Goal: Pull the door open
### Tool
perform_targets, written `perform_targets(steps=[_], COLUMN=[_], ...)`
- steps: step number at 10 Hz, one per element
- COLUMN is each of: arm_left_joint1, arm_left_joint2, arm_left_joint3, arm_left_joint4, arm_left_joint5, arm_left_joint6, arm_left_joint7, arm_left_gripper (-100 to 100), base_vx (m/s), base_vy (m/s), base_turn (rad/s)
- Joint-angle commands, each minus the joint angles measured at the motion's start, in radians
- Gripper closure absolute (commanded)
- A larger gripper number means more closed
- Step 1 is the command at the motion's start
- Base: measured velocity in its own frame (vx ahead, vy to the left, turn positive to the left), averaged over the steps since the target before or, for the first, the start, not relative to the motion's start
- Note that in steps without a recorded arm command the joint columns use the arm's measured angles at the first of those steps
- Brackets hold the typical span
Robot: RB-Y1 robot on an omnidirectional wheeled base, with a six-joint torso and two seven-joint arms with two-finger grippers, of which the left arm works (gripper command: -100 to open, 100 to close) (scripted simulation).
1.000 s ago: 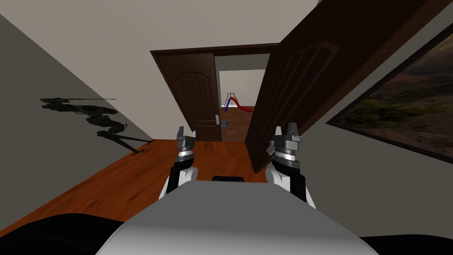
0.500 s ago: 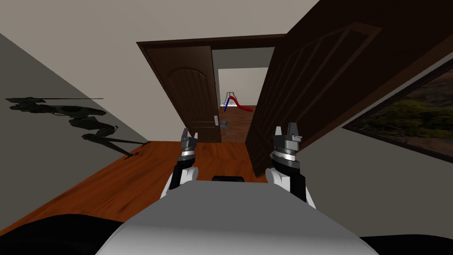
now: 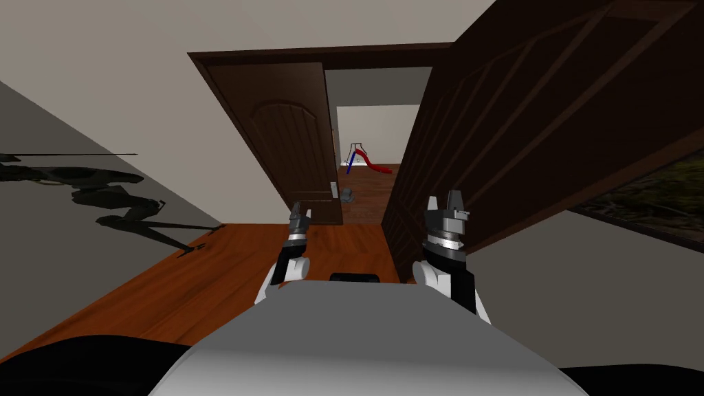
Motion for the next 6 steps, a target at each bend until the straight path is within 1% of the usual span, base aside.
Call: perform_targets(steps=[1, 2, 3, 6], arm_left_joint1=[-0.011, -0.025, -0.033, -0.055], arm_left_joint2=[0.007, 0.015, 0.018, 0.028], arm_left_joint3=[0.002, 0.005, 0.007, 0.012], arm_left_joint4=[0.030, 0.064, 0.081, 0.134], arm_left_joint5=[-0.002, -0.003, -0.003, -0.005], arm_left_joint6=[0.004, 0.006, 0.008, 0.012], arm_left_joint7=[-0.002, -0.004, -0.005, -0.007], arm_left_gripper=[-100, -100, -100, -100], base_vx=[0.144, 0.172, 0.146, 0.104], base_vy=[0.013, 0.023, 0.021, 0.014], base_turn=[-0.034, -0.042, -0.039, -0.023])
